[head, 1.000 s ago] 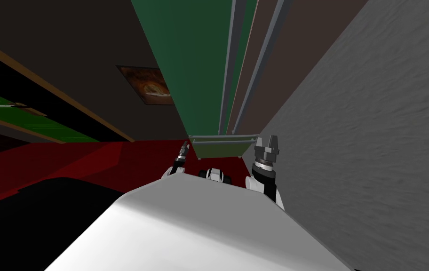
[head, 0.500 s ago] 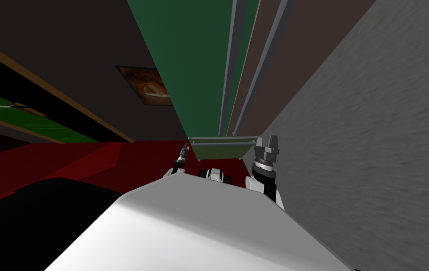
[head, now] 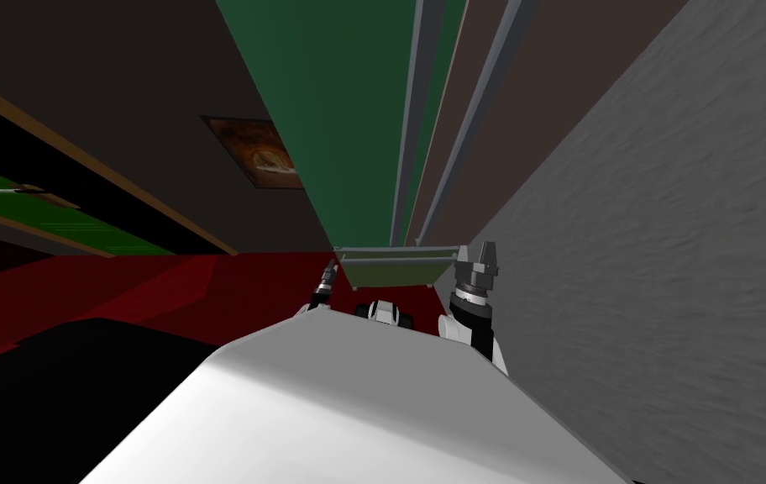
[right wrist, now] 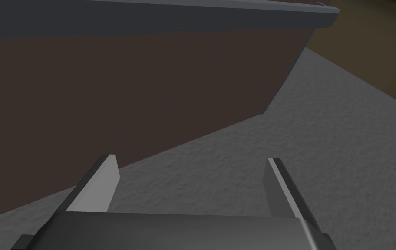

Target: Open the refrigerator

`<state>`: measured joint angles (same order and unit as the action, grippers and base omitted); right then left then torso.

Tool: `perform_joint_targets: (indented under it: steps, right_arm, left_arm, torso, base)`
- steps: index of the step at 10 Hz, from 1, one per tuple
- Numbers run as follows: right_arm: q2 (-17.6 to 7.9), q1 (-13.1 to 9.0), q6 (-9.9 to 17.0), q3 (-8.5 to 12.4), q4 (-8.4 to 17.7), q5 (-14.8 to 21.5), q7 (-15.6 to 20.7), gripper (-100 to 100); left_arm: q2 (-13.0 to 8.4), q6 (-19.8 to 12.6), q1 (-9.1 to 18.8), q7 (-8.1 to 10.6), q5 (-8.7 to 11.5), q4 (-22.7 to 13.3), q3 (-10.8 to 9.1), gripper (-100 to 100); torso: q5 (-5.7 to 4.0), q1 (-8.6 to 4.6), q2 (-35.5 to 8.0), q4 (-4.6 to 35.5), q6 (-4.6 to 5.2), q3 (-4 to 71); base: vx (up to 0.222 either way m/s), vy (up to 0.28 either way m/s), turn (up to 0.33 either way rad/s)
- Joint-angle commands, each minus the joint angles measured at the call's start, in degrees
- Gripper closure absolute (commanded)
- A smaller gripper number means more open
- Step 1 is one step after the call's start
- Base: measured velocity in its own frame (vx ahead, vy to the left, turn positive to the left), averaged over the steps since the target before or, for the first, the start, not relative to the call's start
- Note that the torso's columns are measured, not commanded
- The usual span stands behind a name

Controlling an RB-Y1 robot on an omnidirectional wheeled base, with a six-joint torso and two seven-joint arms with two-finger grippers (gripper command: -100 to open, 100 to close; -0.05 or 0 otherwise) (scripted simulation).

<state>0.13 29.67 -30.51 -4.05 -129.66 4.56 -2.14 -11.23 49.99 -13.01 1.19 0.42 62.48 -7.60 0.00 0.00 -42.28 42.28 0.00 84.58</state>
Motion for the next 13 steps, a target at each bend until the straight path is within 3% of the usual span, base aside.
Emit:
perform_joint_targets:
  steps: [1, 5, 6, 7, 10, 13]
  right_arm:
    - [0.0, 0.0, 0.0, 0.0, 0.0, 0.0, 0.0, 0]
    - [0.0, 0.0, 0.0, 0.0, 0.0, 0.0, 0.0, 0]
    - [0.0, 0.0, 0.0, 0.0, 0.0, 0.0, 0.0, 0]
    - [0.0, 0.0, 0.0, 0.0, 0.0, 0.0, 0.0, 0]
    - [0.0, 0.0, 0.0, 0.0, 0.0, 0.0, 0.0, 0]
    - [0.0, 0.0, 0.0, 0.0, 0.0, 0.0, 0.0, 0]
  left_arm:
    - [0.7, 2.1, 1.1, -0.21, -0.3, -4.4, -0.55, -100]
    - [1.7, 3.8, 2.1, -0.41, -0.5, -10.2, -1.03, -100]
    - [3.1, 5.4, 3.1, -0.58, -0.6, -13.8, -1.45, -100]
    - [3.1, 5.4, 3.1, -0.58, -0.6, -14.2, -1.45, -100]
    - [6.1, 7.3, 4.2, -0.79, -0.9, -19.1, -1.96, -100]
    - [10.5, 8.5, 4.9, -0.92, -1.0, -22.2, -2.29, -100]
  torso:
    - [-0.01, -0.02, 0.0, 0.0, 0.0, 0.0]
    - [-0.02, -0.05, 0.0, 0.0, 0.0, 0.0]
    - [0.0, 0.03, -0.1, 0.0, 0.0, 0.0]
    - [0.02, 0.06, 0.0, 0.0, -0.01, 0.0]
    - [0.07, 0.09, 0.2, 0.0, 0.08, 0.1]
    - [0.0, 0.0, -0.1, 0.0, 0.01, 0.0]
  base:
    - [0.098, 0.011, 0.021]
    - [0.082, -0.009, 0.011]
    - [0.088, 0.007, 0.018]
    - [0.083, 0.003, 0.013]
    - [0.076, -0.002, 0.011]
    - [0.063, -0.002, 0.009]
